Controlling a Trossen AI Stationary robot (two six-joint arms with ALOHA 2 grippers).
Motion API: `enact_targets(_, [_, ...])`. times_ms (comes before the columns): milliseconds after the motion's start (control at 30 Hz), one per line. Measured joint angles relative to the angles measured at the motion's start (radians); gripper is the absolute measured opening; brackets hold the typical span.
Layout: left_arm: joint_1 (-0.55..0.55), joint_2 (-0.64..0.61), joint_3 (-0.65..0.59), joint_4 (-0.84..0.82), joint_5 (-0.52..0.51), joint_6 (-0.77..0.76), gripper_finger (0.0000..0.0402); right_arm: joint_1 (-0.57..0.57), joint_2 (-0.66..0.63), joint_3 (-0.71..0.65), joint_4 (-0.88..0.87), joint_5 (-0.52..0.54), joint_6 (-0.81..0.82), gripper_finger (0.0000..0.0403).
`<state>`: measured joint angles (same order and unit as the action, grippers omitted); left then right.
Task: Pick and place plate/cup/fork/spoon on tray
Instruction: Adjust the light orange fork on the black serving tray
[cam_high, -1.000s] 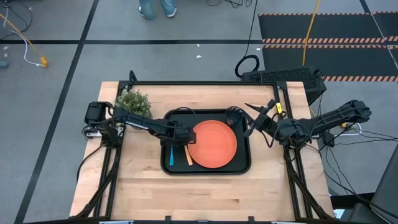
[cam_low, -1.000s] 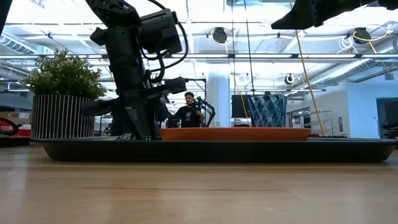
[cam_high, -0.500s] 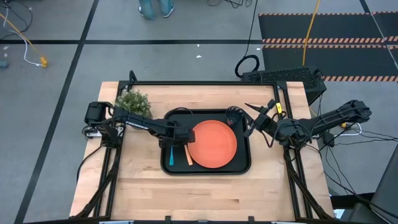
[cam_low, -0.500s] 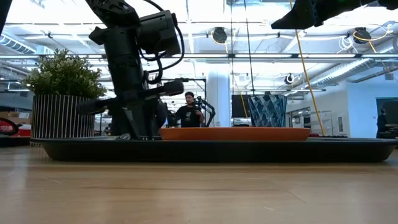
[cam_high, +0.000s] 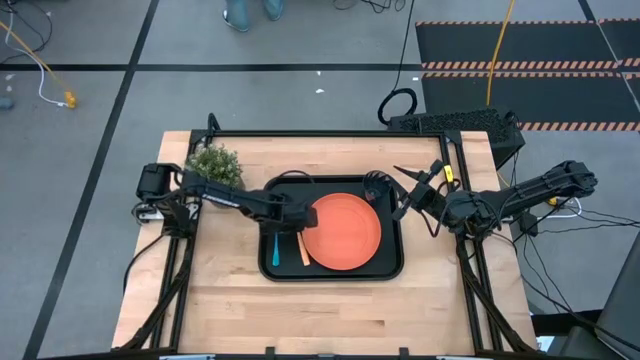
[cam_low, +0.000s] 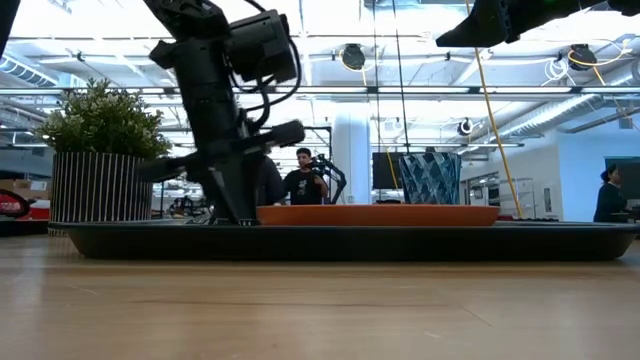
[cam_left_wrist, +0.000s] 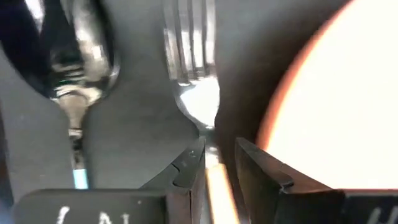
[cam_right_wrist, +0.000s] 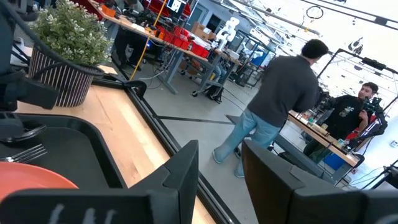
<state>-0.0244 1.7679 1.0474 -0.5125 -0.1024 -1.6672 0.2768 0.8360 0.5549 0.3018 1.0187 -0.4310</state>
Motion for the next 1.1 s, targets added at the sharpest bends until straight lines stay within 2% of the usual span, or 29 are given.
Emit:
enact_targets(133, [0.013,0.000,0.049,-0.062,-0.004,0.033,0.0090,0.000,0.000,0.000,0.000,0.000,0.000,0.0114])
enact_targets(233, [0.027,0.000,0.132,-0.196,-0.007,0.062,0.0090,0.000,0.000,0.000,0.000,0.000,0.000,0.0114])
enact_targets(333, [0.032,0.000,0.207,-0.295,-0.053,0.076,0.0090,0.000,0.000,0.000,0.000,0.000,0.000,0.0114])
enact_targets(600, [0.031,0.022,0.216,-0.307,-0.099,0.043,0.0090,0.000,0.000,0.000,0.000,0.000,0.000,0.0114])
enact_targets(833, [0.030,0.110,0.206,-0.233,-0.037,0.062,0.0090,0.000,0.000,0.000,0.000,-0.001,0.000,0.0114])
enact_targets(1100, [0.023,0.141,0.207,-0.226,-0.032,0.041,0.0090,0.000,0.000,0.000,0.000,-0.001,0.000,0.0114])
